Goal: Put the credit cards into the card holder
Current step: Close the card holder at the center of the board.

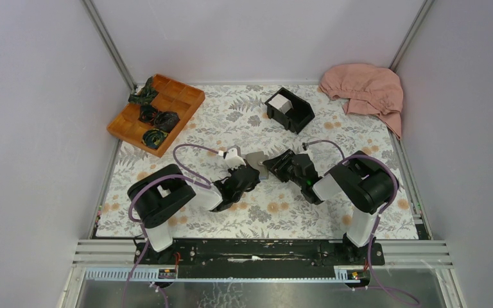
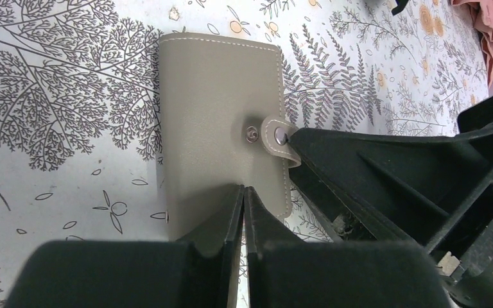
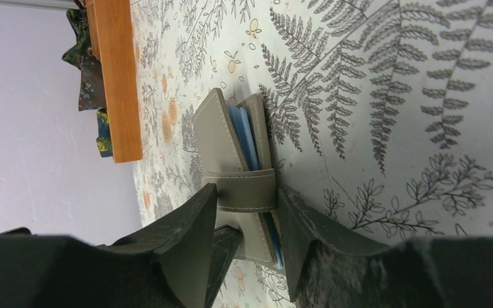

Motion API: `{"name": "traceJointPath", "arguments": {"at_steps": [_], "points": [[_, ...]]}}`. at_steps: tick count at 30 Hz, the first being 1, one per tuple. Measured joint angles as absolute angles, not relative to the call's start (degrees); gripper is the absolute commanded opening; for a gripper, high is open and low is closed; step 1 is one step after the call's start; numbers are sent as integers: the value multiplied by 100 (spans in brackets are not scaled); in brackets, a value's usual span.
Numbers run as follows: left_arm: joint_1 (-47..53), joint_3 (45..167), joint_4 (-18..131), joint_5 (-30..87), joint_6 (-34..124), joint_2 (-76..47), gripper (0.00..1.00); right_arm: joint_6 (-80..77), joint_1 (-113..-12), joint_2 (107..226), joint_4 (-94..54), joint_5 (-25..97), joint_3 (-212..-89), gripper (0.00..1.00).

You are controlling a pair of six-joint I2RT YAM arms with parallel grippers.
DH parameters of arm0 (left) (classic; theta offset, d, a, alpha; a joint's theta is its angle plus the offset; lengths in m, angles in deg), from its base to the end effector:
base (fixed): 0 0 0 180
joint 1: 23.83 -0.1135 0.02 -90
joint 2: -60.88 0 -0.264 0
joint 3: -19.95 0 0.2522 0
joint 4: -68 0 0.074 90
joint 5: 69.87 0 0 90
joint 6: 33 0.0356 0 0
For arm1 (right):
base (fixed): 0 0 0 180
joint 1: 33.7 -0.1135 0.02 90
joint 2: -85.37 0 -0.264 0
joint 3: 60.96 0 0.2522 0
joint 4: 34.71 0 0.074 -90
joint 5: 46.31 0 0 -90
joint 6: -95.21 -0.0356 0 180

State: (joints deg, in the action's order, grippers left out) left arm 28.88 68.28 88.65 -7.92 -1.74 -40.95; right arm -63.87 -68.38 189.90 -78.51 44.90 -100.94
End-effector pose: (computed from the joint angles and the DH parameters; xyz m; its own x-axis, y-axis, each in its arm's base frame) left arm 0.2028 -0.2386 0.1120 -0.5661 -0.5018 -0.6540 -0.0408 0.8095 -0.5858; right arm 0.2447 0.1684 0.1025 -0.6202 0.7065 -0.3409 0.0748 0.4859 0.8708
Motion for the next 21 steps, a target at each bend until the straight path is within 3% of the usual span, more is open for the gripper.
{"name": "traceJointPath", "arguments": {"at_steps": [21], "points": [[2890,7037,8459,-792,-95,-4143,0,-4778,-6477,18839,-6666,3922,-10783,49]]}}
